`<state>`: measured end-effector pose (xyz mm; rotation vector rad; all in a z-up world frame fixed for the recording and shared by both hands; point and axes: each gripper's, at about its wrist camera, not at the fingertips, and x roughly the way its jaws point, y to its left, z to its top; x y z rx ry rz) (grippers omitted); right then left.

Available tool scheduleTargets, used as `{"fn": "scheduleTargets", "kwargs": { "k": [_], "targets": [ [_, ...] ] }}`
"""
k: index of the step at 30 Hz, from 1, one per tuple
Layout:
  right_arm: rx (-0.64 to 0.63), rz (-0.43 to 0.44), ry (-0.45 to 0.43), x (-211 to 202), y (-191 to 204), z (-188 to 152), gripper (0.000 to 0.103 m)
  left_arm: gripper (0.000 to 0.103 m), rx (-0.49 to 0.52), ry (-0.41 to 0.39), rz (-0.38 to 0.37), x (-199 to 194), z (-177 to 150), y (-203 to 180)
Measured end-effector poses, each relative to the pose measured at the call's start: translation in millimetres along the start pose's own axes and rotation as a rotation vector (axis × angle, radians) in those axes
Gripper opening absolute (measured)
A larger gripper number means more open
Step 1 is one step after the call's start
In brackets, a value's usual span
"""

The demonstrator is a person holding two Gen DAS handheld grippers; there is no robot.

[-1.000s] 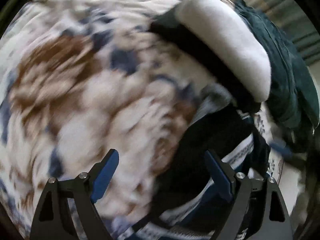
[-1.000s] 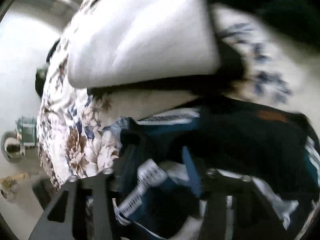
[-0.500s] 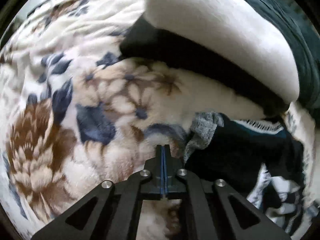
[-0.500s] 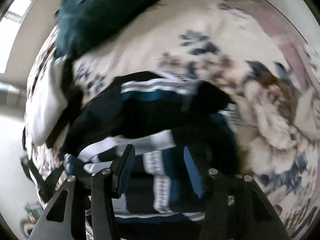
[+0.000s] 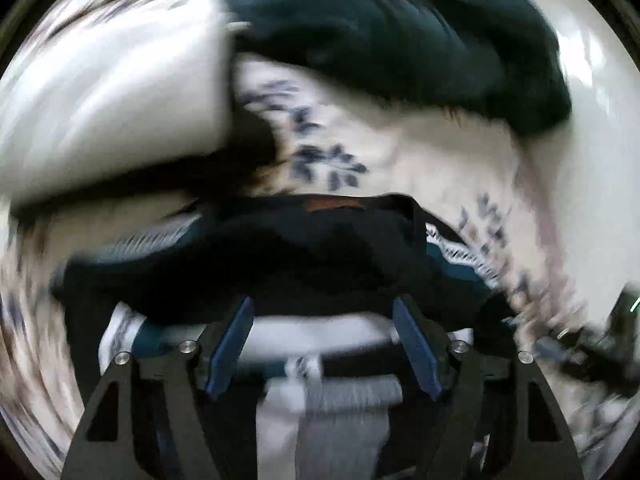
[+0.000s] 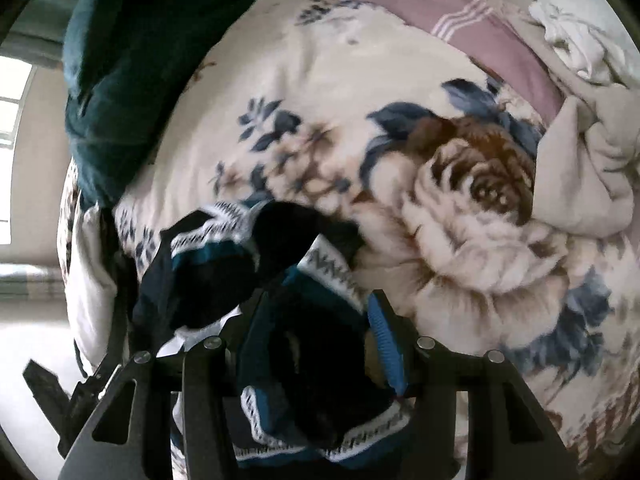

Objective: Fold small clothes

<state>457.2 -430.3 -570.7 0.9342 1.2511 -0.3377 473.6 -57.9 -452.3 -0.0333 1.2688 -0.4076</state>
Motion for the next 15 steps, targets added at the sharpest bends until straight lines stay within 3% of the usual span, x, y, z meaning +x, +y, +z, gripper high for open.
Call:
{"fn": "scheduleTargets", "kwargs": {
  "k": [2,4,5,10,15],
  "targets": [
    [-0.048,0.014,0.046,13,11,15,0.053,0.070,0.073,0.003,0.074,15,35,-1],
    [-0.158,0.016,0.094,29,35,30,0.053,0.070,0.150,-0.006,0.165,26,51,5],
    [-0.238,0.004,0.117,41,55,40,0.053,0.070,0.175,-0.001,0.197,47,70,-11],
    [-0.516,-0.056,0.159,92,132,59,0.054,0.070,0.246,0.035,0.337,76,91,10],
    [-0.682,-0.093,0.254,139,188,56,0.054,0.070,0.199,0.059,0.280,84,91,28]
  ]
}}
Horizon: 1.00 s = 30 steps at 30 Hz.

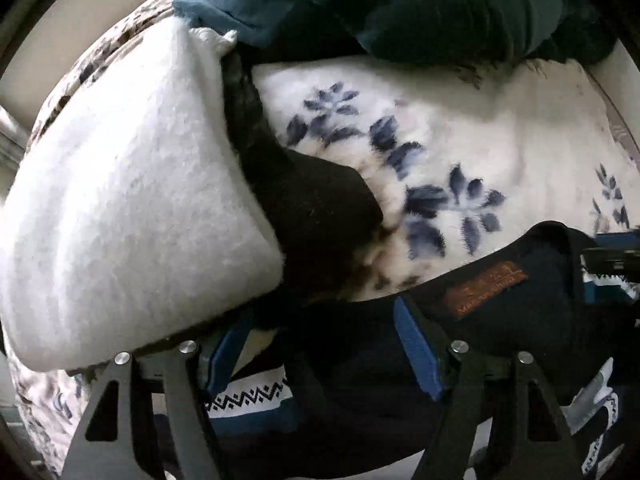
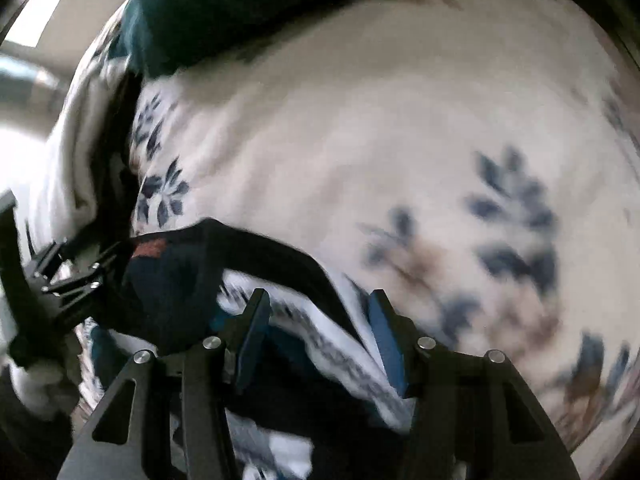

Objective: Fold small clothes

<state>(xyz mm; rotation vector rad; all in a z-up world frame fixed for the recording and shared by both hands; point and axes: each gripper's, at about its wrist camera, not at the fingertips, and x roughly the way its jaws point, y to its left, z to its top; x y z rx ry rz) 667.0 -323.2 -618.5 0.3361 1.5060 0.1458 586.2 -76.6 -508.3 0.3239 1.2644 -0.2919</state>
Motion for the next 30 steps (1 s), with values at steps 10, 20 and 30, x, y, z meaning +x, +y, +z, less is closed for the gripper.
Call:
{"fn": "scheduleTargets", "kwargs": {
  "k": [10,20,30],
  "targets": [
    [-0.144,-0.064,-0.074,-5,41,9,0.008,0.021,0.004,0.012,-0.140,5,-45,19],
    [-0.135,-0.144,-0.054,19,54,30,0.006,0.006,0.028,-0.043,-0.114,-1,-58,31],
    [-0.072,-0.136,-0.045,14,56,35,0.020,0.013,0.019,-0.020,-0.184,-12,-46,34]
  ]
}}
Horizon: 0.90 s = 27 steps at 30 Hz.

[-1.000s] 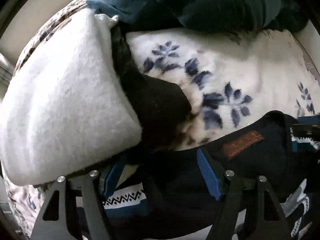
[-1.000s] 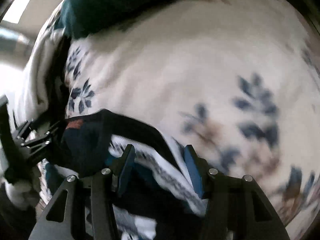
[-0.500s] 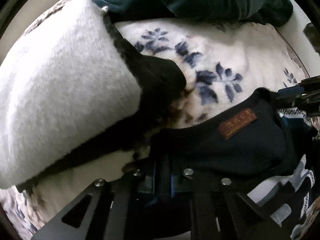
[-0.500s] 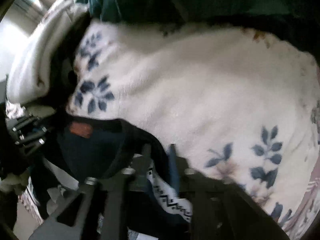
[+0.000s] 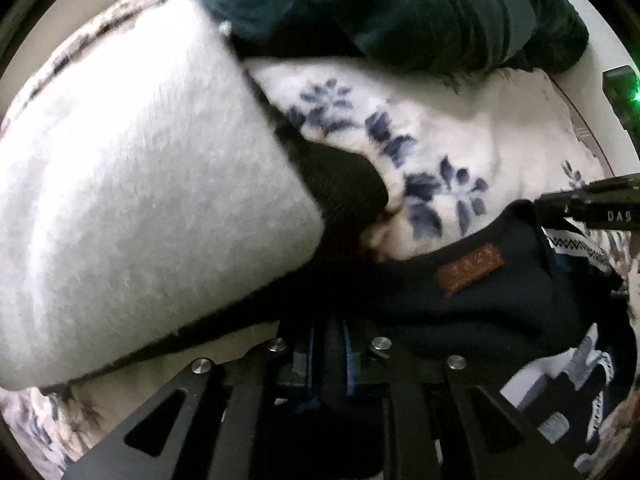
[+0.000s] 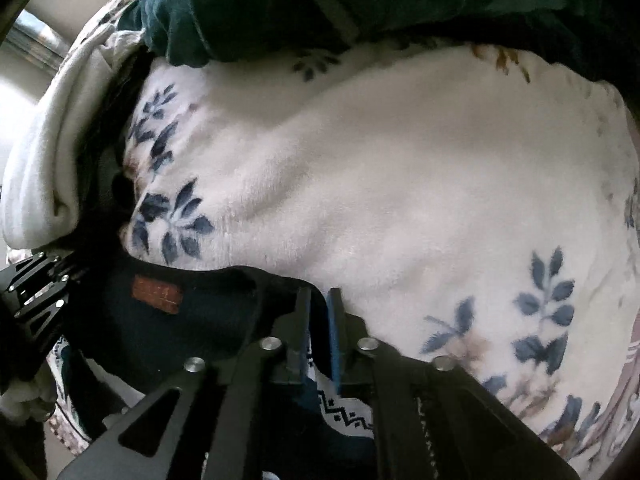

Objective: Fold small clothes

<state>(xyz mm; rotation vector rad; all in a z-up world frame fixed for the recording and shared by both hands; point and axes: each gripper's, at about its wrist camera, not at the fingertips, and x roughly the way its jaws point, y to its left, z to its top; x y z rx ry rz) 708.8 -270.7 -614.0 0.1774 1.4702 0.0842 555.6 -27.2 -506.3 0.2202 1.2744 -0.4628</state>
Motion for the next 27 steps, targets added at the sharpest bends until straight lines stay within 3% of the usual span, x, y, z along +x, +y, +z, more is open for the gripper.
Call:
{"fn": "scheduleTargets", "kwargs": {
  "k": [3,5,8,10,13,16,18,21,23,24,27],
  "targets": [
    [0.038,0.006,0.023,-5,-8,3,0.038,0.016,-0.074,0.041,-0.037,-3,-6,11],
    [0.069,0.035,0.019,-18,-10,-4,0.038,0.017,-0.115,0.009,-0.075,-21,-17,15],
    [0.121,0.113,-0.024,-58,-17,-39,0.038,0.036,-0.193,-0.063,-0.141,-58,-43,24],
    [0.161,0.122,-0.067,-85,-30,-76,0.043,0.059,-0.257,-0.105,-0.164,-89,-69,21],
    [0.259,0.101,-0.084,-108,-58,-131,0.045,0.061,-0.312,-0.137,-0.173,-110,-84,6],
    [0.375,0.089,-0.051,-107,-86,-182,0.045,0.061,-0.329,-0.114,-0.146,-111,-97,-12],
    [0.432,0.143,-0.011,-102,-104,-213,0.045,0.061,-0.322,-0.073,-0.149,-94,-99,-14],
    [0.496,0.222,0.018,-73,-105,-232,0.045,0.061,-0.313,-0.004,-0.123,-57,-97,-29],
    [0.482,0.231,-0.015,-66,-98,-235,0.036,0.061,-0.296,0.012,-0.093,-38,-90,-31],
    [0.465,0.201,-0.053,-68,-93,-235,0.012,0.061,-0.284,0.021,-0.073,-32,-89,-31],
    [0.471,0.156,-0.121,-78,-93,-235,0.008,0.061,-0.261,0.022,-0.026,-12,-76,-34]
  ]
}}
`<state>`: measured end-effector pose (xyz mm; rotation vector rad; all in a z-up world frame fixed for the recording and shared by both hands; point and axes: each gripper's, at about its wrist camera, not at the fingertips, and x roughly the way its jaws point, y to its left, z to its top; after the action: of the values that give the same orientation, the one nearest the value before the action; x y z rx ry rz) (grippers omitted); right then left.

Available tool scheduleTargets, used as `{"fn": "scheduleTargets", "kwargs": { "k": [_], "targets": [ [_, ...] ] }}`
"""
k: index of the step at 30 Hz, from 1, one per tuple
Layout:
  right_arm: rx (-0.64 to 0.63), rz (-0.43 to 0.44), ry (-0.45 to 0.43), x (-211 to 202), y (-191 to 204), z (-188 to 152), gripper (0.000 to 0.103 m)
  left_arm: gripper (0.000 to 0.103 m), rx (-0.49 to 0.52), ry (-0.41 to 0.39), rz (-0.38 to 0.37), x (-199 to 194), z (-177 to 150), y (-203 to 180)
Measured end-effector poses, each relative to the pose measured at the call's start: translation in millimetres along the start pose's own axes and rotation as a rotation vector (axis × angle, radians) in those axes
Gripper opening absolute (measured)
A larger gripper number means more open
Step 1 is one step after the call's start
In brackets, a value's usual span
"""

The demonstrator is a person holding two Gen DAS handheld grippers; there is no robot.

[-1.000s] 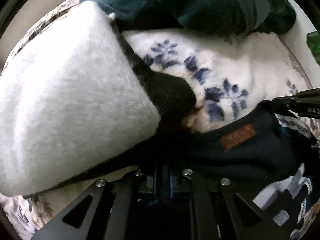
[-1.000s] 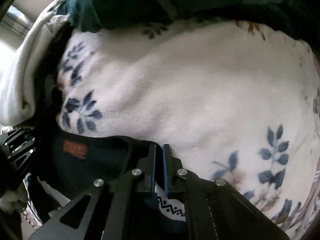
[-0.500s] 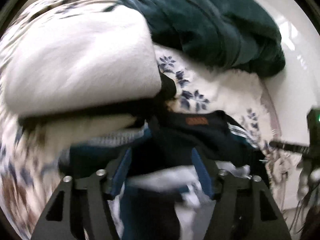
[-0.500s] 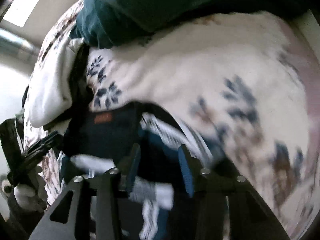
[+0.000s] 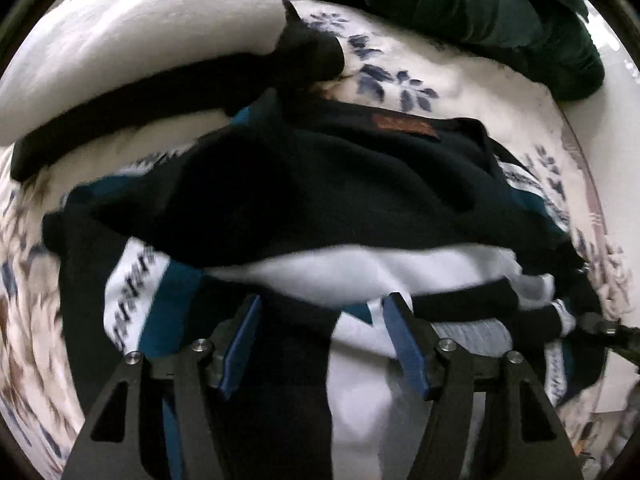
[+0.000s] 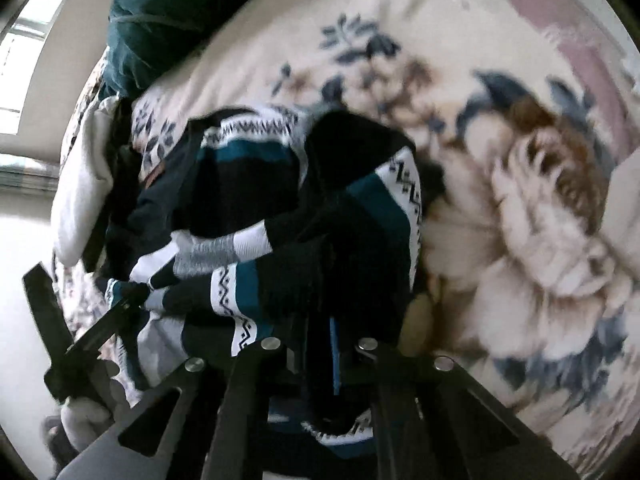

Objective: Fold small clothes

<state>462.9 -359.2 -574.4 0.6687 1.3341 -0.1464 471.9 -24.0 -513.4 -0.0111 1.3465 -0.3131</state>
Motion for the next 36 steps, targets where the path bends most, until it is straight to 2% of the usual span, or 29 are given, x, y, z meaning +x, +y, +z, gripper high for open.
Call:
{"fn": "scheduleTargets", "kwargs": {
  "k": [3,6,8,9,10,11,12,13,14,16,18,20,23,27,31,33,36],
  "targets": [
    [0.025,-0.018,-0.035,-7,-2,7,0.008,0.061,-0.005,0.000,0.012,0,12,-1],
    [0.019,-0.068,0.056,3,-1,12,0.008,0.061,-0.037,-0.032,-0.006,-23,16,1],
    [0.033,-0.100,0.087,-2,-1,13,0.015,0.061,-0.044,-0.053,0.004,-45,12,3],
    [0.020,-0.123,0.064,-10,3,12,0.021,0.061,-0.051,-0.064,0.012,-57,7,4],
    [-0.001,-0.170,0.030,-20,9,10,0.031,0.061,-0.055,-0.067,0.019,-66,2,4],
    [-0.018,-0.203,0.001,-28,14,8,0.035,0.061,-0.055,-0.065,0.014,-70,-2,3],
    [-0.040,-0.200,-0.035,-38,22,4,0.036,0.061,-0.053,-0.059,0.005,-72,-8,0],
    [-0.069,-0.156,-0.049,-43,33,1,0.036,0.061,-0.046,-0.050,0.003,-70,-14,-4],
    [-0.096,-0.118,-0.034,-41,43,-1,0.036,0.061,-0.032,-0.033,-0.004,-64,-19,-9],
    [-0.164,-0.029,0.068,-16,66,-5,0.037,0.061,-0.014,0.010,-0.009,-44,-21,-19],
    [-0.168,0.026,0.153,15,78,-4,0.037,0.061,-0.015,0.046,-0.006,-16,-15,-23],
    [-0.153,0.025,0.158,41,82,3,0.037,0.061,-0.032,0.065,0.011,6,-5,-17],
    [-0.137,-0.053,0.097,59,77,22,0.034,0.061,-0.056,0.047,0.008,11,11,-10],
    [-0.069,-0.037,0.040,30,65,30,0.034,0.061,-0.096,0.025,-0.013,-10,18,-2],
    [0.005,-0.075,-0.035,-23,30,21,0.038,0.061,-0.154,-0.036,-0.010,-54,-3,21],
    [0.043,-0.075,-0.019,-34,12,14,0.043,0.061,-0.179,-0.041,0.015,-67,-20,34],
    [0.097,-0.007,0.056,-31,-10,-1,0.044,0.061,-0.233,-0.011,0.034,-70,-46,56]
  ]
}}
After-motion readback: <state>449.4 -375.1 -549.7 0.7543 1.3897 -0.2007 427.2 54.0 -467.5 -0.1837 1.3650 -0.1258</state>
